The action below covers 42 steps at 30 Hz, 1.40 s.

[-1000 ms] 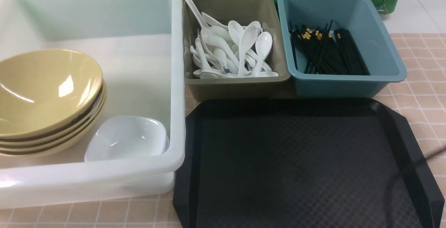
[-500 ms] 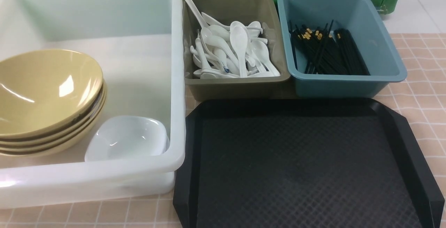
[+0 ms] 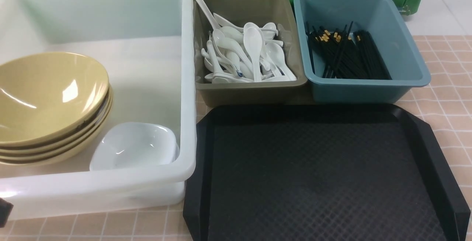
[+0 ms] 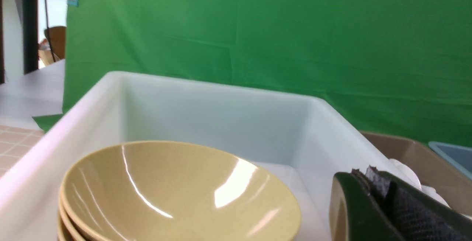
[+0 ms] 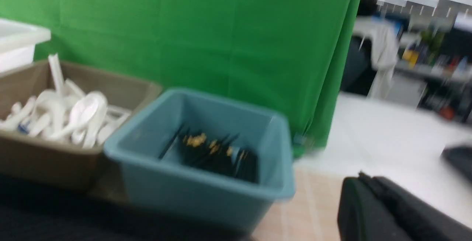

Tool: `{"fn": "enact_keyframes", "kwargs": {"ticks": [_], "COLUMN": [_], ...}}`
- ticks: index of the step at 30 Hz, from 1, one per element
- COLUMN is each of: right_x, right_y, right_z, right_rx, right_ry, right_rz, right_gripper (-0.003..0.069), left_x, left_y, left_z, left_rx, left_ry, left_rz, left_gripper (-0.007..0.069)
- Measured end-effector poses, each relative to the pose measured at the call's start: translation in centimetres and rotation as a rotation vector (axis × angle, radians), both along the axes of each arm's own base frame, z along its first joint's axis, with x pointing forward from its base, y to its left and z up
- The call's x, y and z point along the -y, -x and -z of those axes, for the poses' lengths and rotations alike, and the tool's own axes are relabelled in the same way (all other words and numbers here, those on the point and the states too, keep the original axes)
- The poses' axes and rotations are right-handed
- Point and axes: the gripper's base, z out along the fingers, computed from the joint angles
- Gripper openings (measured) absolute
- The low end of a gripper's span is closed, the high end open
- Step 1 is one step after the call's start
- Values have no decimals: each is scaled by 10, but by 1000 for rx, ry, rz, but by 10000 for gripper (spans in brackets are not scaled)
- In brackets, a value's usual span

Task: On brown table put chopsticks spoon bowls plates into blue grey white boxes.

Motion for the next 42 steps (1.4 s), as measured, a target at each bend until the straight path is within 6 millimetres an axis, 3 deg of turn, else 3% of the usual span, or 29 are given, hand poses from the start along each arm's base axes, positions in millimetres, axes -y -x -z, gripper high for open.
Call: {"fn": "enact_keyframes", "kwargs": {"ticks": [5, 12, 20, 25, 42], "right_x": [0, -3, 6, 14, 8], "right_y": [3, 9, 31, 35, 35], "right_z": [27, 39, 41, 51, 52], "right_rx": [-86, -205, -153, -245, -268], "right_ry": [-16, -16, -67, -174, -80], "right_rz": [-2, -48, 98, 220, 105], "right_gripper": [38, 38, 38, 38, 43], "left_x": [3, 8, 13, 16, 25], "left_y": [0, 0, 1, 2, 6], "left_z": [3, 9, 17, 20, 31], "left_rx": [-37, -99, -169, -209, -326], "left_ry": [-7, -16, -24, -28, -35], "left_rz": [33, 88, 146, 181, 287], "left_gripper": [5, 5, 5, 5, 5]}}
